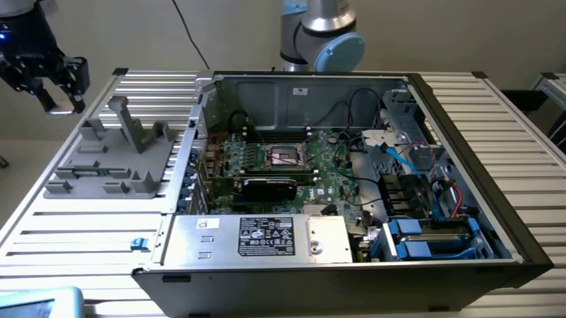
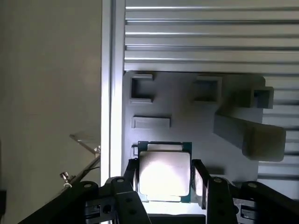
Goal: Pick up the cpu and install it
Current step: 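Pick up the cpu and move it towards the insertion slot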
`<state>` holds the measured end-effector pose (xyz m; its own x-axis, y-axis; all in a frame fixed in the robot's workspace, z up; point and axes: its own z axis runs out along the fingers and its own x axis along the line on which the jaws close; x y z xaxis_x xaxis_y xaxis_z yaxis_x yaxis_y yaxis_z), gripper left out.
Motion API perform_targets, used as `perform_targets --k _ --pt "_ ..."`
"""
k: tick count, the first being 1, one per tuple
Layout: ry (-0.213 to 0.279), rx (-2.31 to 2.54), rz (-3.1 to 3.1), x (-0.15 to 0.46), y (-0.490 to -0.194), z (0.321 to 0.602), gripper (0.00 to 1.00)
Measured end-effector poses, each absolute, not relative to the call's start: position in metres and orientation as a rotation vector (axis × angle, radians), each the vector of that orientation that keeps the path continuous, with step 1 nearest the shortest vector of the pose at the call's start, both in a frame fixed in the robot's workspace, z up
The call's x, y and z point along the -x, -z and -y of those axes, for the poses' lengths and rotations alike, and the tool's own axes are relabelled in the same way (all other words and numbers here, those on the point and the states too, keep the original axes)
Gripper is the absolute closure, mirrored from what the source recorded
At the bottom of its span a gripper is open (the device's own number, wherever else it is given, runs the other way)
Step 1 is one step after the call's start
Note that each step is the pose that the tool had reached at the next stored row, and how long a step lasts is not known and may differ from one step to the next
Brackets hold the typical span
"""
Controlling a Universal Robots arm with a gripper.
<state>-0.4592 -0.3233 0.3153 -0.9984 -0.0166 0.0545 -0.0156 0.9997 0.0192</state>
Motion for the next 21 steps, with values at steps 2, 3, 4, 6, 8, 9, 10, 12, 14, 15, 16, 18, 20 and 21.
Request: perform_targets --k 2,3,4,6,8,9,10,12,14,15,16,18,20,21 --pt "0.029 -0.025 3.087 0.453 -0.325 0.323 0.44" --pt "0.029 -0.025 3.086 0.450 -0.329 0.323 0.44" --pt "0.029 -0.025 3.087 0.447 -0.334 0.323 0.44" --pt "0.029 -0.025 3.087 0.442 -0.343 0.323 0.44" --pt "0.029 -0.025 3.087 0.436 -0.352 0.323 0.44" --pt "0.029 -0.025 3.087 0.433 -0.356 0.323 0.44" --pt "0.029 -0.025 3.087 0.429 -0.361 0.323 0.44" --pt "0.029 -0.025 3.087 0.422 -0.370 0.323 0.44" --pt "0.029 -0.025 3.087 0.414 -0.379 0.323 0.44" --pt "0.029 -0.025 3.087 0.410 -0.383 0.323 0.44" --pt "0.029 -0.025 3.086 0.405 -0.387 0.324 0.44" --pt "0.029 -0.025 3.086 0.396 -0.392 0.324 0.44" --pt "0.029 -0.025 3.086 0.387 -0.396 0.324 0.44" --pt "0.029 -0.025 3.085 0.382 -0.397 0.325 0.44"
